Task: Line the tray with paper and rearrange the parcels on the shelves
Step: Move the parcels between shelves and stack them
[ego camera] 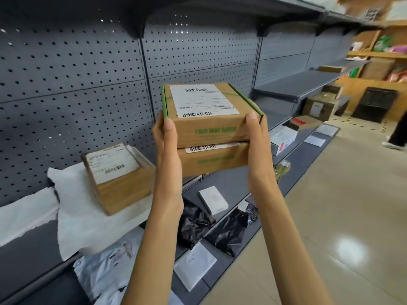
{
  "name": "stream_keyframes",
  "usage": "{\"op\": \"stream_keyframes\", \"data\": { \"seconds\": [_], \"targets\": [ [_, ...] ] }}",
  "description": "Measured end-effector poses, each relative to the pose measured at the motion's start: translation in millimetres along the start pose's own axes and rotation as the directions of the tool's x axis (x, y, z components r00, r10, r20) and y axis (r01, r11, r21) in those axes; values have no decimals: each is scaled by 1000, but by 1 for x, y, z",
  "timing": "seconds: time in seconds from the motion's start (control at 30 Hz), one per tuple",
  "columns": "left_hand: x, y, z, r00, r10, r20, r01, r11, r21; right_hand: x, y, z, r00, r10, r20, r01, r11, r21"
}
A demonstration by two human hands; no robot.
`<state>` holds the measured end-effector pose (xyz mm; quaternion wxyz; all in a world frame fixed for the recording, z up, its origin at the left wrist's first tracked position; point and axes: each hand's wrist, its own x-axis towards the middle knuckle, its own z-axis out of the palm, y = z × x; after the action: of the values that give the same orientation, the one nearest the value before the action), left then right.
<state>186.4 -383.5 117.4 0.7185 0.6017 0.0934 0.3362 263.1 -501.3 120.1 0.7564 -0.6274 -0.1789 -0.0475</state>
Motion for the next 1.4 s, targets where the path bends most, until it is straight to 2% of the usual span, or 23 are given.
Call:
{"op": "stream_keyframes", "data": {
  "seconds": [0.3,0.43,0.8,0.97,1.13,1.27,1.4],
  "targets": [
    [101,-48,94,995,46,90,-42,998,-47,128,29,-46,995,27,-92,-31,999,-40],
    [153,-64,131,991,37,127,-30,998,-52,190,34,-62,994,-23,-104,18,998,-54],
    [246,-111,209,993,62,102,-63,998,0,330,80,-99,999,-12,-42,11,1000,-10],
    [274,-132,246,997,75,11,-75,994,80,383,100,-114,998,-42,53,41,999,8],
    [295,-146,273,987,58,-148,-33,985,170,433,124,-127,988,-23,154,18,999,34],
    [307,-160,285,961,40,-272,38,960,277,456,141,-129,975,-15,223,2,998,57],
    [314,-167,294,927,22,-375,83,961,262,464,155,-127,965,7,263,-24,998,62]
  ]
}}
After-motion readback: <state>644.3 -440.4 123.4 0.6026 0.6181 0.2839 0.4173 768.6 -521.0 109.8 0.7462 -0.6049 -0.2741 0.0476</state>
